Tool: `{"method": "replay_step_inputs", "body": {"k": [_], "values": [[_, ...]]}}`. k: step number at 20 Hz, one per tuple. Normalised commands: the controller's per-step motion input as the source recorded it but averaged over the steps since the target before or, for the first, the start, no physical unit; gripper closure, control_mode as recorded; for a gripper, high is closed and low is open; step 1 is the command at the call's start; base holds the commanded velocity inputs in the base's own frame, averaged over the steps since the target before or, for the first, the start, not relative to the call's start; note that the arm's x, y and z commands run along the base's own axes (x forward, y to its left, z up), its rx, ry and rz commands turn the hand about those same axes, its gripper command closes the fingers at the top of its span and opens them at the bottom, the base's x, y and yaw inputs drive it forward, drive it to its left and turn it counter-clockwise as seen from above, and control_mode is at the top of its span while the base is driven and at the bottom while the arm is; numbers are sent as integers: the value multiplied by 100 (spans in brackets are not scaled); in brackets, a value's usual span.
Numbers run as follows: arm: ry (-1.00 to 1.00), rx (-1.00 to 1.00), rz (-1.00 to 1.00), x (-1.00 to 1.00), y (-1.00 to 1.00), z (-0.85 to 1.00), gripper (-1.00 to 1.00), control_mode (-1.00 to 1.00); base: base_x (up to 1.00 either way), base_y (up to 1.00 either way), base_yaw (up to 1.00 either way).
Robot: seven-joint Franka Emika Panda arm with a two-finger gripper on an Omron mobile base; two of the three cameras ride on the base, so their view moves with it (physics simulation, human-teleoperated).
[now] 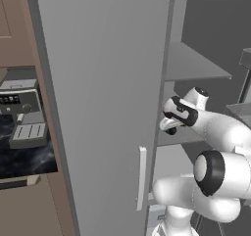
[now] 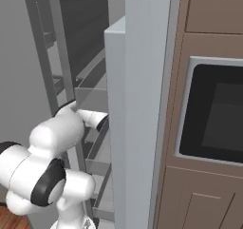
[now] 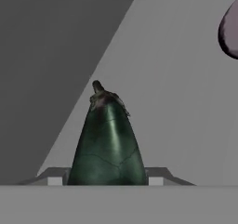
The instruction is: Take the bell pepper, eggplant, and eggplant from the freezer and place them in the bowl on the counter.
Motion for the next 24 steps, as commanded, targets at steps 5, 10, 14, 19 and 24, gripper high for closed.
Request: {"method": "replay_step_inputs", "body": {"k": [5, 10, 14, 19, 24], "values": [[3, -2, 0, -52, 27, 49, 100, -100, 0, 0, 0], [4, -4, -1, -57, 14, 44, 100, -100, 0, 0, 0], [5, -1, -2, -65, 4, 35, 100, -100, 0, 0, 0], [6, -2, -1, -69, 26, 43, 100, -100, 0, 0, 0], [11, -11, -13, -62, 2, 53, 100, -100, 0, 0, 0]]}}
